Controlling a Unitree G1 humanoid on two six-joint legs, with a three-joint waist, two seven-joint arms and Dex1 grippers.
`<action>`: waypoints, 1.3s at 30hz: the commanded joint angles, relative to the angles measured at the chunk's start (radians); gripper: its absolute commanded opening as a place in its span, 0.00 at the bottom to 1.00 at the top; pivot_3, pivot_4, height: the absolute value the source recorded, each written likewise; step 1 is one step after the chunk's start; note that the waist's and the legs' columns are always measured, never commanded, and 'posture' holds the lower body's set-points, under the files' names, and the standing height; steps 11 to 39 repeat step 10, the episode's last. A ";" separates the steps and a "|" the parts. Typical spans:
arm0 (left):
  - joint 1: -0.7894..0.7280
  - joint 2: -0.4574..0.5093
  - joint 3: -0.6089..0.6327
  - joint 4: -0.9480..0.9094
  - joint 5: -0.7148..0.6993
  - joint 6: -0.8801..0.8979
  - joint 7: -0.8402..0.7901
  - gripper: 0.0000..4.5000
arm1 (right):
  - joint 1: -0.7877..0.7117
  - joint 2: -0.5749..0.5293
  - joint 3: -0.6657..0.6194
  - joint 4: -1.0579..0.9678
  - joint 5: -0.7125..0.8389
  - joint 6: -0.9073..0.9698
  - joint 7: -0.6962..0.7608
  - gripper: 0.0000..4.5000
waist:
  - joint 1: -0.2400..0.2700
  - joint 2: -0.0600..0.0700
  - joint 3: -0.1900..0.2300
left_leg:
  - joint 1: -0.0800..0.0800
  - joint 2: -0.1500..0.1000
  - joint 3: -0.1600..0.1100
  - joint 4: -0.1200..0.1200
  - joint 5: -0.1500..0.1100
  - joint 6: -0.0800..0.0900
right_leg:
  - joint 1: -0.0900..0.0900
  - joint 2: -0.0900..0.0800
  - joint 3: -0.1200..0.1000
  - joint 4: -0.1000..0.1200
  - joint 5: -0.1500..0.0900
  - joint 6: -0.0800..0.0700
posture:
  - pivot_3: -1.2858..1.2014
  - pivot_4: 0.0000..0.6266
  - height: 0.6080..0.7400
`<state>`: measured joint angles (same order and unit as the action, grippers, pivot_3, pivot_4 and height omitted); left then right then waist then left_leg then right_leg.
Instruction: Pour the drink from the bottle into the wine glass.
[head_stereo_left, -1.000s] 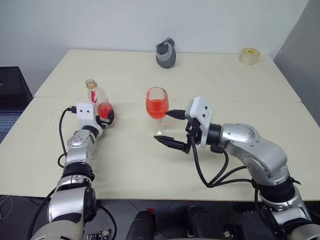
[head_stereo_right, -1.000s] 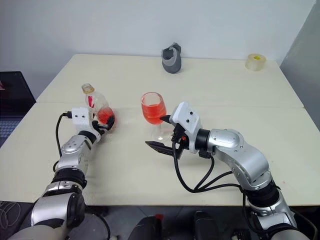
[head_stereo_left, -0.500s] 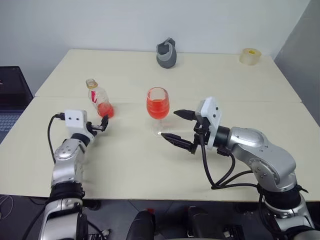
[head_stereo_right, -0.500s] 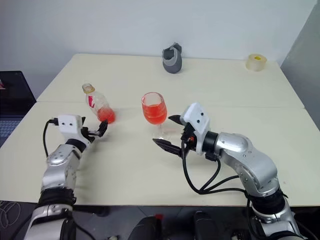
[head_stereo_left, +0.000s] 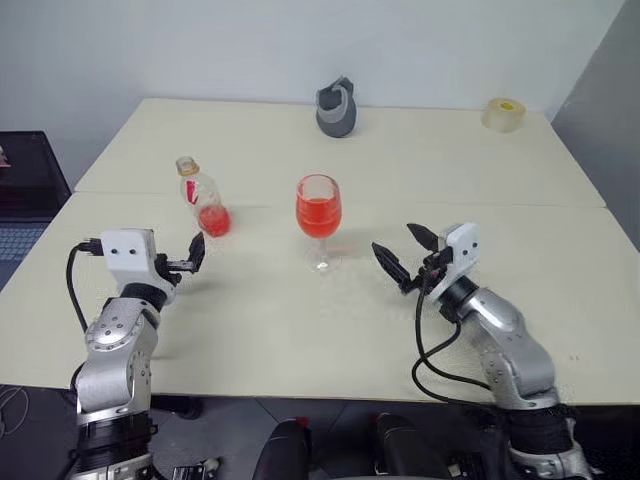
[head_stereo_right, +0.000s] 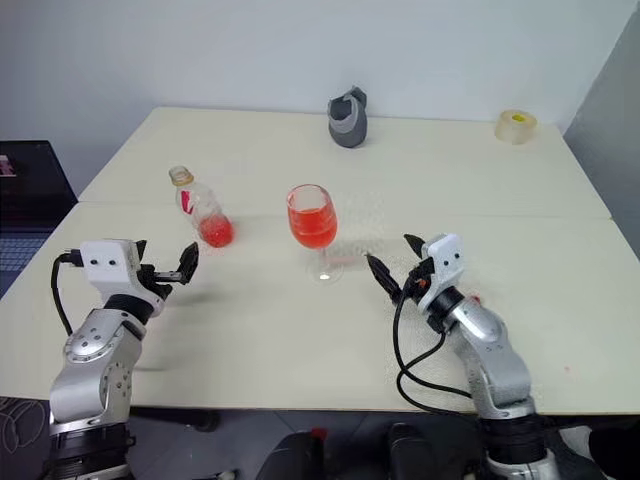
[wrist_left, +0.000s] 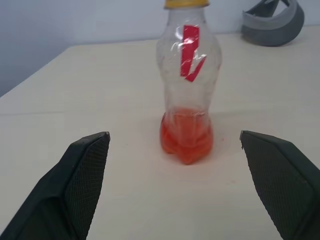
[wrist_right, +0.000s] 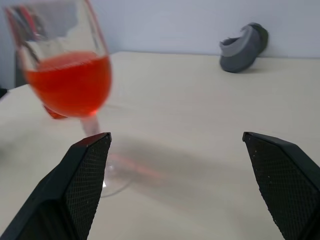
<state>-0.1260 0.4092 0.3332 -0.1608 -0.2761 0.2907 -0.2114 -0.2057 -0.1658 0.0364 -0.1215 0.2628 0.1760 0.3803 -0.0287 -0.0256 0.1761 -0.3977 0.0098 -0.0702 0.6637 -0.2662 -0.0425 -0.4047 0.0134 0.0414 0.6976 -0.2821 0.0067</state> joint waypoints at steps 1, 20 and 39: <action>0.014 -0.017 0.000 -0.066 0.005 -0.007 0.018 0.99 | -0.024 0.028 -0.038 0.084 -0.035 -0.117 -0.048 1.00 | 0.000 0.000 0.000 | 0.000 0.000 0.000 0.000 0.000 0.000 | 0.000 0.000 0.000 0.000 0.000 0.000 | 0.52 0.24 1.00; 0.035 -0.031 -0.017 -0.088 0.016 -0.030 0.002 0.99 | -0.083 0.026 -0.082 0.199 -0.050 -0.180 -0.073 1.00 | 0.000 0.000 0.000 | 0.000 0.000 0.000 0.000 0.000 0.000 | 0.000 0.000 0.000 0.000 0.000 0.000 | 0.52 0.24 1.00; 0.035 -0.031 -0.017 -0.088 0.016 -0.030 0.002 0.99 | -0.083 0.026 -0.082 0.199 -0.050 -0.180 -0.073 1.00 | 0.000 0.000 0.000 | 0.000 0.000 0.000 0.000 0.000 0.000 | 0.000 0.000 0.000 0.000 0.000 0.000 | 0.52 0.24 1.00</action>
